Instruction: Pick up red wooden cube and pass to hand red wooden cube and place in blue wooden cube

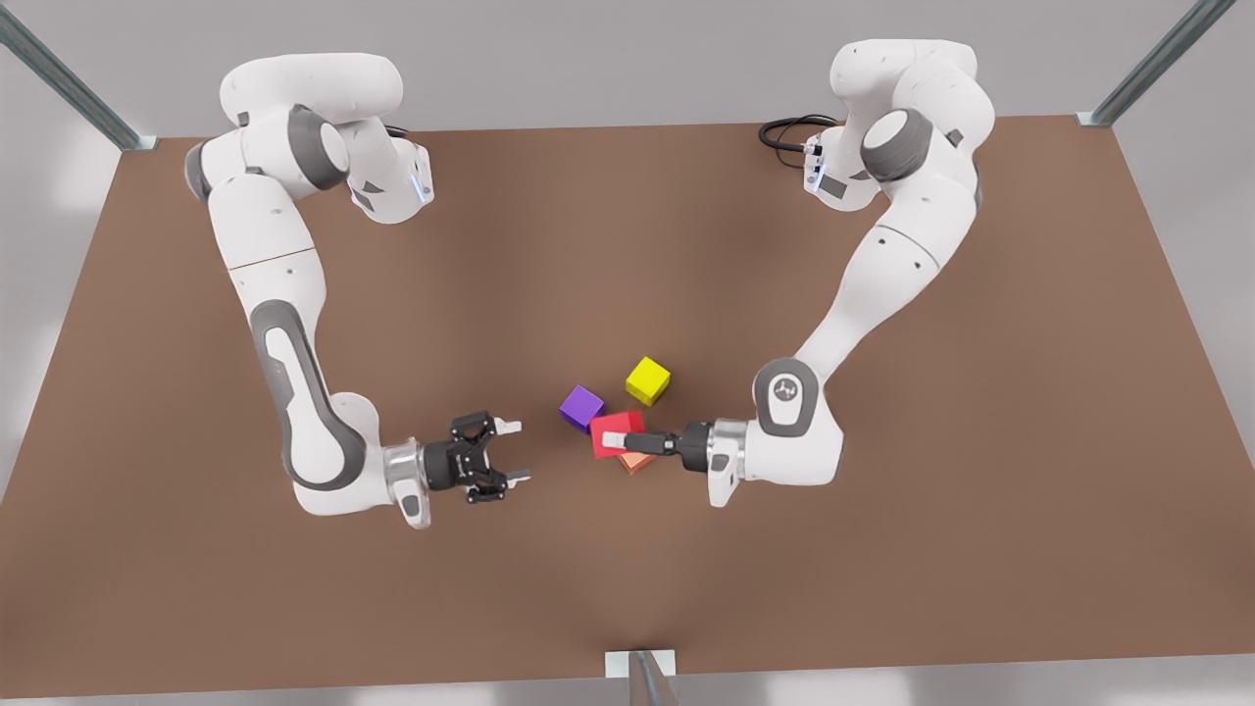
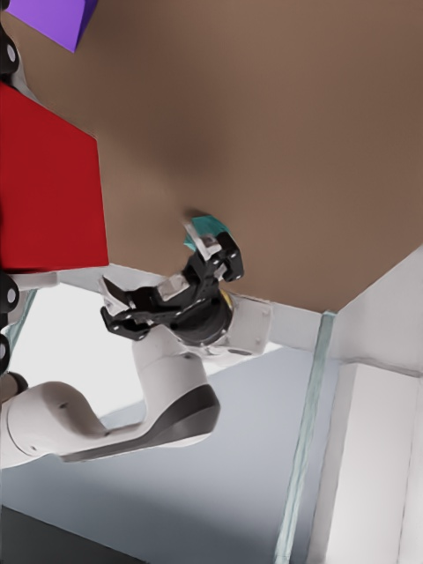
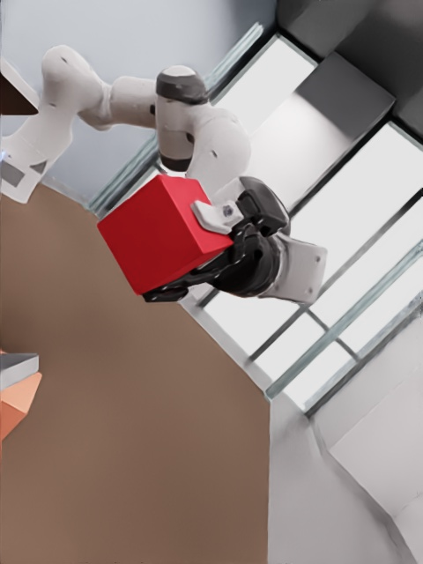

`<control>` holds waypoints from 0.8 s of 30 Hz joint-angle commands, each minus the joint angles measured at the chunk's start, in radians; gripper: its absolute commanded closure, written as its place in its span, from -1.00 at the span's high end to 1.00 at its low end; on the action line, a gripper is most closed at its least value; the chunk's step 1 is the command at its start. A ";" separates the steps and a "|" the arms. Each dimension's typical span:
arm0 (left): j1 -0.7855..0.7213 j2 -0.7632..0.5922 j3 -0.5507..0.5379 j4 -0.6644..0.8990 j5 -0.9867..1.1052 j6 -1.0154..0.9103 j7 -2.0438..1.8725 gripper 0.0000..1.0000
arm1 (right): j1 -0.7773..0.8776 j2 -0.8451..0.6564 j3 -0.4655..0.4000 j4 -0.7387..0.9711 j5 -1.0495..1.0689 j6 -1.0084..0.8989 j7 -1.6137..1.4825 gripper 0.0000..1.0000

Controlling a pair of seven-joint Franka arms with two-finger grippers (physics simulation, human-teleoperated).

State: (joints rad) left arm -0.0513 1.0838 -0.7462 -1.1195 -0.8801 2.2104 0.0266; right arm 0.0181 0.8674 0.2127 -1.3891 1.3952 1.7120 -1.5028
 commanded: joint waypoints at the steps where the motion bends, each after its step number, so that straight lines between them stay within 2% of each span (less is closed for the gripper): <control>1: -0.004 0.002 -0.001 0.000 -0.134 0.040 0.026 0.25 | 0.016 -0.001 0.001 -0.001 0.108 0.109 -1.168 1.00; 6: -0.007 0.002 -0.001 -0.039 -0.134 0.038 0.194 0.25 | 0.046 0.016 0.001 0.001 0.140 0.173 -1.136 1.00; 12: -0.015 0.005 -0.002 -0.040 -0.146 0.040 0.219 0.25 | 0.094 0.016 0.002 -0.001 0.191 0.186 -1.080 1.00; 24: -0.016 0.011 -0.001 -0.048 -0.145 0.042 0.306 0.25 | 0.062 -0.057 0.028 -0.131 0.182 0.092 -1.080 1.00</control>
State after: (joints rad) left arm -0.0668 1.0970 -0.7464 -1.1657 -1.0113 2.2552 0.1669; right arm 0.0802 0.8183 0.2404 -1.5124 1.5771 1.8300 -2.3088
